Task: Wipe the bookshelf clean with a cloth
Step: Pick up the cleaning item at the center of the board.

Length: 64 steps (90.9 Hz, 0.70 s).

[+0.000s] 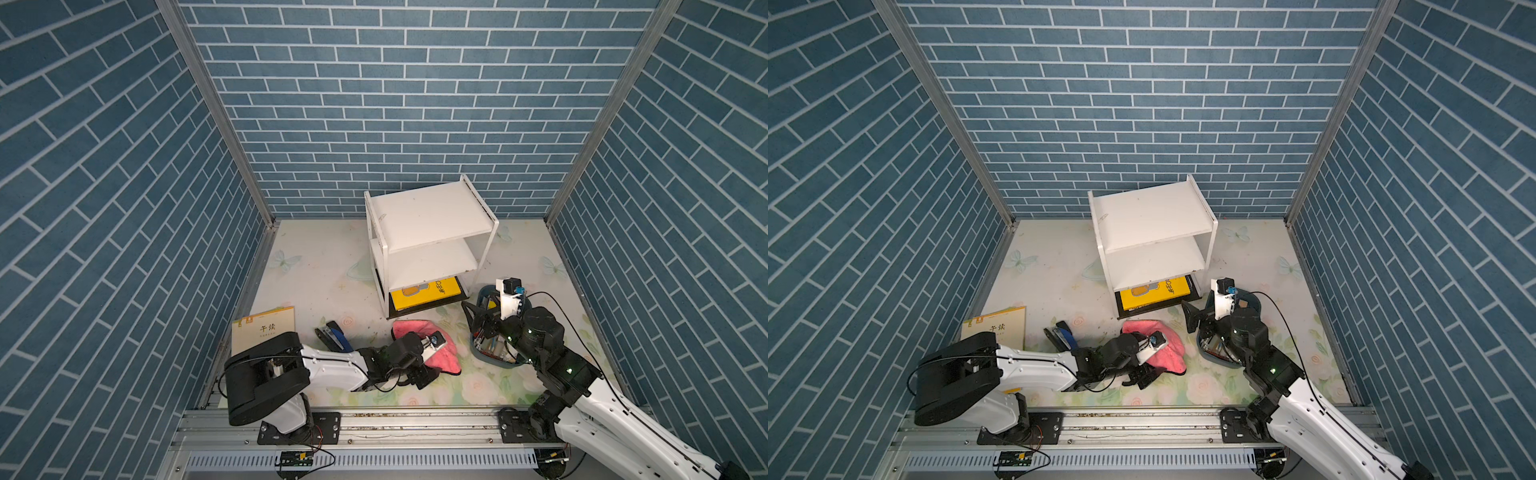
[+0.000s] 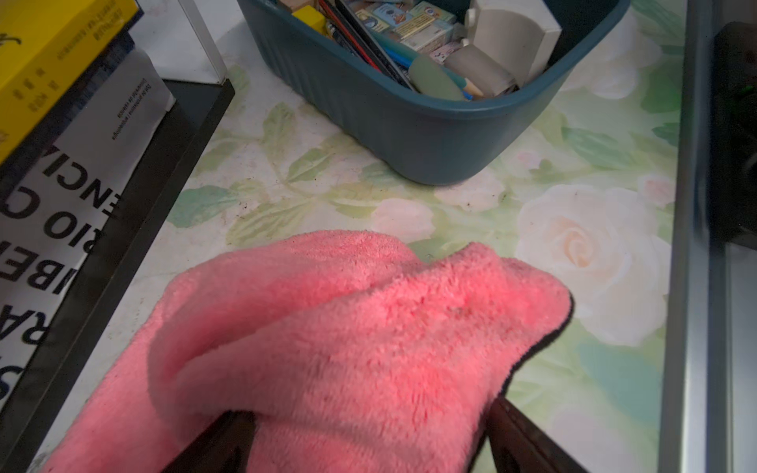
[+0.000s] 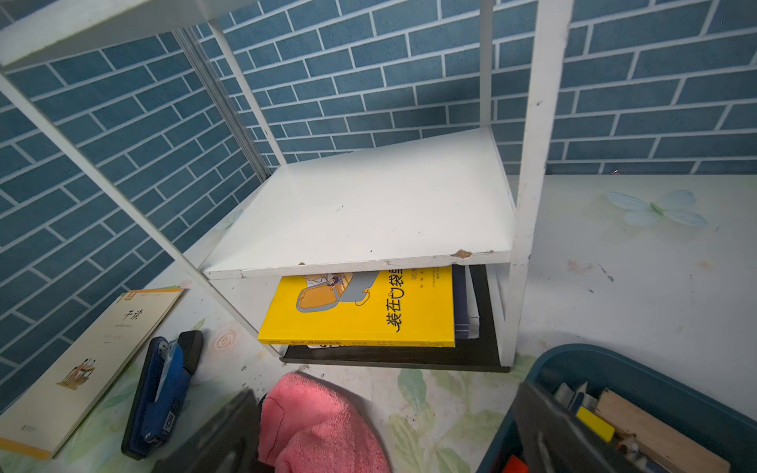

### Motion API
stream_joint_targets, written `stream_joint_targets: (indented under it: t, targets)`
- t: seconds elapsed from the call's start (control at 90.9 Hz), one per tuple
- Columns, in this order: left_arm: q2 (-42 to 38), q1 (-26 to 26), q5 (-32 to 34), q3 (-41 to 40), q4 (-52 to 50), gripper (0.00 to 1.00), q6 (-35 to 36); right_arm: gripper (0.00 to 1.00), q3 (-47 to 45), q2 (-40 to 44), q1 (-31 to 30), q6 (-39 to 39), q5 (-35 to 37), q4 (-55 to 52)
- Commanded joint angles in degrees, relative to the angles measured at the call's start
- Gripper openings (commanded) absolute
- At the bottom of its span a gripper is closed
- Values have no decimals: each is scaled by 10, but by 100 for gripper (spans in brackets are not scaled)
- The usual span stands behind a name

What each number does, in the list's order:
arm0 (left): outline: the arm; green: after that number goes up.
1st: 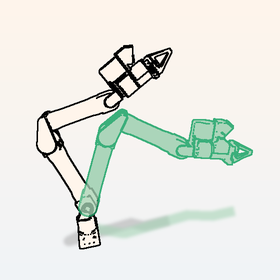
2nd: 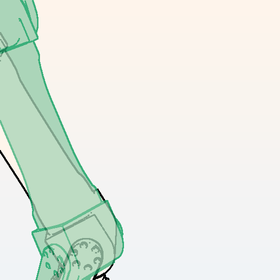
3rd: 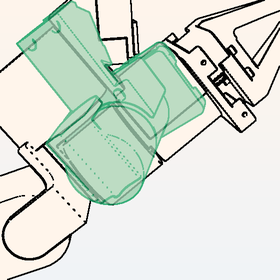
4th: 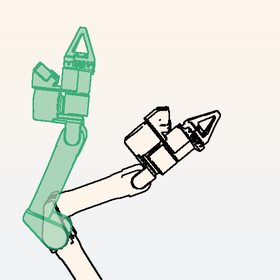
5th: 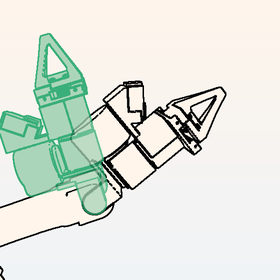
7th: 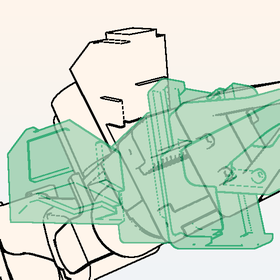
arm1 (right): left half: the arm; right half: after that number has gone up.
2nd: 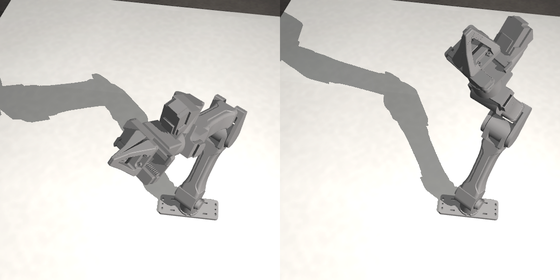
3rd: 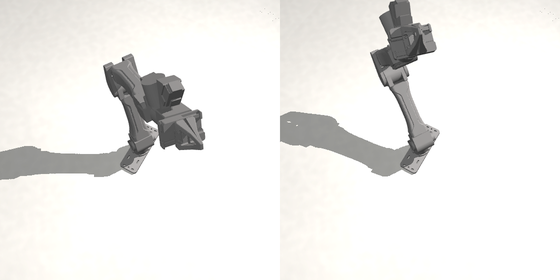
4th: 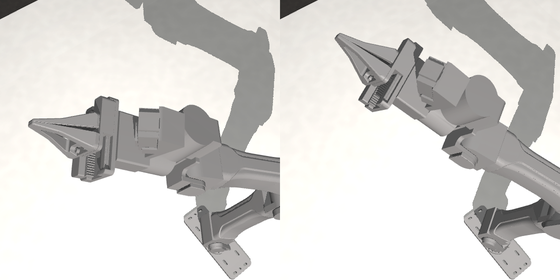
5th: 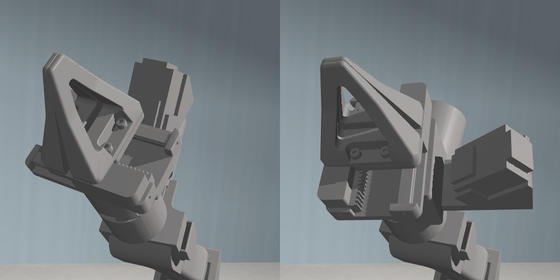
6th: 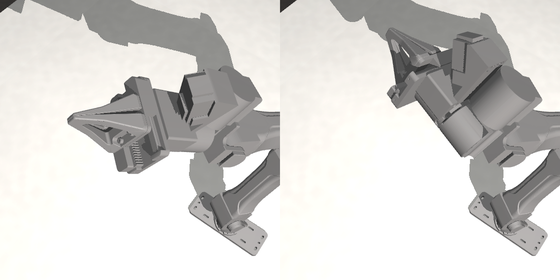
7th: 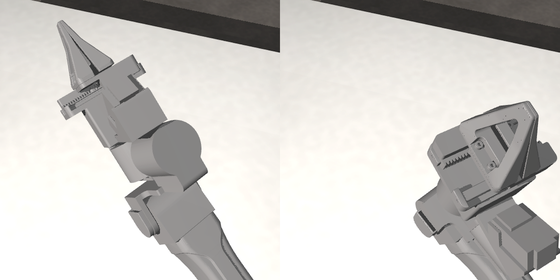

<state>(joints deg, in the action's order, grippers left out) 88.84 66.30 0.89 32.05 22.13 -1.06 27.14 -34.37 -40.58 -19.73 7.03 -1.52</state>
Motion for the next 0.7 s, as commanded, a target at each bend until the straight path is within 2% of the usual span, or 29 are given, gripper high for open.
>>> stream_joint_targets:
  t: [0.0,0.154,0.286,0.341,0.418,0.583,0.693]
  targets:
    - [23,2,28,22,-32,93,-21,100,-2,15,2,-16,34,3]
    - [77,5,56,62,-69,91,-21,100,-10,11,2,-24,40,3]
    - [118,18,100,90,-100,85,-18,100,-14,8,4,-32,59,-1]
    - [128,25,117,97,-108,80,-16,100,-14,8,3,-35,72,-5]
    - [132,31,126,103,-117,60,-13,100,-15,9,5,-41,91,-13]
    - [70,42,135,94,-119,2,-11,100,-17,27,12,-46,123,-19]
    - [-31,43,154,56,-109,0,-32,100,-9,60,14,-22,120,-12]
